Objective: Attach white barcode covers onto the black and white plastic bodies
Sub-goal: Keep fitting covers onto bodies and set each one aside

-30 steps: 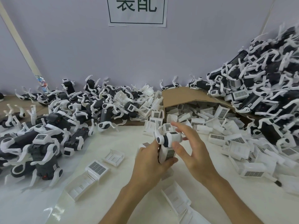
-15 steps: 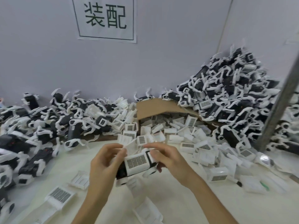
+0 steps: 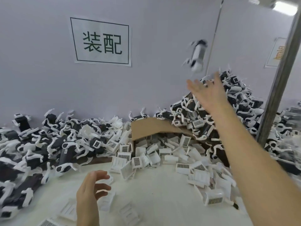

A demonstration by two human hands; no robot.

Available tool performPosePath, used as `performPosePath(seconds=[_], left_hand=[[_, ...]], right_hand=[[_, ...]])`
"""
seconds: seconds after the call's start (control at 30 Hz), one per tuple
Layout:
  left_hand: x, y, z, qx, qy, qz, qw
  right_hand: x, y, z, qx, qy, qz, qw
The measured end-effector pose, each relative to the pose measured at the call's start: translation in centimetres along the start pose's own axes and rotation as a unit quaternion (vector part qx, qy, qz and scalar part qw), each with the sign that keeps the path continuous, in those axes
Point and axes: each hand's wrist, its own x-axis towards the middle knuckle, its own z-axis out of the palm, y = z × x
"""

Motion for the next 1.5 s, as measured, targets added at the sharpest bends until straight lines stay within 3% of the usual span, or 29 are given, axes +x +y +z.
performPosePath(seconds=[0.03,0.07,0.2,0.33,0.43,0.57,0.67,0.87,1.1,1.27,1.33,1.43,1.5], left_hand=[[0.0,-0.1,0.0,0.007,-0.004,0.002,1.000],[0.1,-0.1,0.1,0.012,-0.008,0.005,1.000],[-0.3,0.1,0.3,0.038,-0.024,0.025,0.999],[-0.9,0.1,0.5,0.100,-0.024,0.056,0.993],[-1.0,-0.3,0.5,0.143,-0.013,0.043,0.989],[-0.9,-0.5,0.2,0.177,0.002,0.029,0.984],[-0.5,-1.0,-0.1,0.183,-0.001,-0.002,0.983],[-0.8,-1.6,-0.1,0.203,-0.038,-0.031,0.978],[-1.1,-2.0,-0.6,0.284,-0.074,-0.004,0.956],[-1.0,-1.4,-0.7,0.247,-0.044,0.014,0.968],[-0.8,-1.4,-1.1,0.231,-0.028,0.020,0.972],[-0.2,-1.3,-1.7,0.209,0.000,0.012,0.978],[0.2,-0.9,-2.0,0.177,0.013,-0.002,0.984]], right_hand=[[1.8,-1.0,0.2,0.055,0.004,0.013,0.998],[2.4,-1.5,0.7,0.029,0.008,0.011,0.999],[-1.3,5.1,0.8,-0.203,-0.017,-0.050,0.978],[-10.2,15.8,-1.7,-0.337,-0.123,0.005,0.933],[-15.4,21.1,-2.4,-0.419,-0.205,0.045,0.883],[-18.4,24.0,-2.2,-0.559,-0.354,0.015,0.750],[-19.1,24.4,-1.6,-0.585,-0.399,0.002,0.706],[-19.2,24.1,-1.6,-0.578,-0.380,-0.042,0.721],[-17.9,22.8,-2.8,-0.570,-0.408,0.069,0.710],[-18.3,22.7,-2.5,-0.568,-0.376,0.047,0.730],[-18.3,22.6,-2.5,-0.560,-0.346,0.020,0.752],[-18.2,22.5,-2.7,-0.496,-0.282,0.009,0.821],[-18.0,22.5,-2.9,-0.478,-0.235,0.009,0.846]])
